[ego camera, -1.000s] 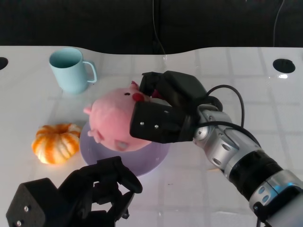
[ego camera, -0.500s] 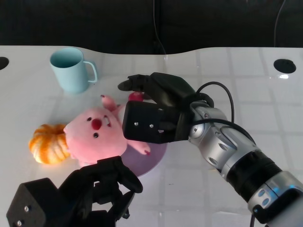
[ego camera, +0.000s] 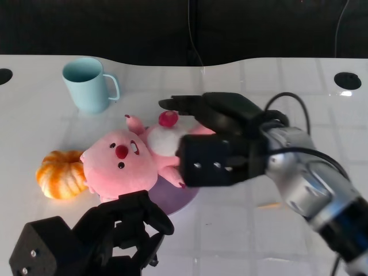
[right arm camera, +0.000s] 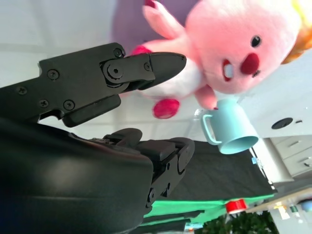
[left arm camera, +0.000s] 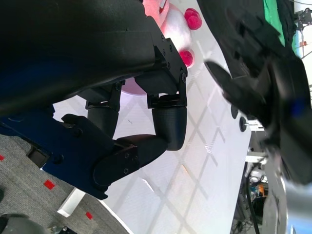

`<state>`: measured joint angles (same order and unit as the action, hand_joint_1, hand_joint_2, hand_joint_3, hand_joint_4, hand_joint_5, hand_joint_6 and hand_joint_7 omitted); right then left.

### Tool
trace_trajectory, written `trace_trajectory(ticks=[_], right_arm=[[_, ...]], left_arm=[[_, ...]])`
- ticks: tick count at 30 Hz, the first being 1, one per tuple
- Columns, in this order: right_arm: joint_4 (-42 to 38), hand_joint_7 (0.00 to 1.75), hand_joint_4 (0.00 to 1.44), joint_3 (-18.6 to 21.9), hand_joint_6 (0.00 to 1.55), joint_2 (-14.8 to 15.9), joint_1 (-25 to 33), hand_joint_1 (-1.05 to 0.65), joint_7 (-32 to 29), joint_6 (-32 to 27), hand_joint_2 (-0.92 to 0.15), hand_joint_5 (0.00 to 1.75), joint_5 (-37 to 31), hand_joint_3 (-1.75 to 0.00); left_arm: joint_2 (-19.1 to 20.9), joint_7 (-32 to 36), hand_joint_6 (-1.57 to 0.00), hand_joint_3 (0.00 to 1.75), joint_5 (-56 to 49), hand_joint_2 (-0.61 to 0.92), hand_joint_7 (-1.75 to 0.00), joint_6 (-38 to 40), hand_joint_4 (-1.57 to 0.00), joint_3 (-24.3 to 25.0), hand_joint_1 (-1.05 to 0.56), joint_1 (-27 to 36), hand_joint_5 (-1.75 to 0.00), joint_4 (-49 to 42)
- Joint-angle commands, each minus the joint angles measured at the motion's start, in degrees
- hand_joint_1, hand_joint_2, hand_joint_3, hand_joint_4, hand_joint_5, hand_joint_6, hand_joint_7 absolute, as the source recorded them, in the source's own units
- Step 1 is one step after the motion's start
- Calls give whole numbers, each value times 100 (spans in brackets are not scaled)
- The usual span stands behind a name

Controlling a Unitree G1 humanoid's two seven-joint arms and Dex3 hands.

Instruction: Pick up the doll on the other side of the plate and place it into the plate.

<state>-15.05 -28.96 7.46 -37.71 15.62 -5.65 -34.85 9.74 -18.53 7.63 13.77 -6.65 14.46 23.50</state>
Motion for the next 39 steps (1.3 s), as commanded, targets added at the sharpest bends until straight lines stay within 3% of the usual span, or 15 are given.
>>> trace_trajectory(ticks=[1,10,12,15,22,27,33,35,36,37,39], right_arm=[[765,2,25,285,32,441,500,-70,150,197,-92,28,195,-20],[2105,7,41,1028,45,1100,1944,-62,125,599,-92,42,648,-14],[2295,9,36,1177,49,1199,2271,-59,60,744,-92,63,715,-10],[2553,11,39,1396,56,1320,2762,-54,-82,1016,-92,72,794,-8],[3122,18,56,1802,72,1315,3630,-40,-228,1126,-91,81,996,-3],[3652,23,71,2032,82,1331,4235,-13,-61,913,-90,87,1252,-2],[4066,31,85,2168,99,1346,4648,-1,178,630,-92,99,1472,-6],[3970,34,89,2145,104,1256,4703,4,114,567,-92,103,1423,-14],[3889,37,89,2118,106,1256,4697,7,65,608,-87,108,1347,-27],[3798,42,90,2086,108,1278,4677,8,30,660,-72,118,1261,-57],[3655,52,92,2042,108,1310,4633,9,-4,741,-54,128,1156,-91]], left_arm=[[47,32,-66,99,-3,61,-138,-33,-62,29,-32,-4,-175,11],[69,36,-66,97,-35,61,-138,-9,-61,30,-33,-24,-175,22],[71,30,-65,97,-37,62,-138,-20,-61,33,-33,-28,-175,17],[73,45,-65,96,-61,62,-138,-14,-61,31,-33,-39,-175,16],[76,34,-66,94,-43,64,-138,0,-61,50,-32,-67,-175,15],[110,41,-66,94,-54,63,-138,62,-61,76,-32,-80,-175,40],[170,-10,-67,94,-36,63,-138,-76,-61,147,-32,-75,-175,-41],[192,-27,-68,93,-19,64,-138,-115,-61,184,-32,-72,-175,-77],[198,-39,-68,93,1,64,-137,-121,-61,201,-32,-69,-175,-84],[203,-54,-68,93,25,64,-137,-114,-61,214,-32,-61,-175,-77],[215,-81,-67,93,46,64,-136,-123,-60,223,-31,-45,-175,-70]])
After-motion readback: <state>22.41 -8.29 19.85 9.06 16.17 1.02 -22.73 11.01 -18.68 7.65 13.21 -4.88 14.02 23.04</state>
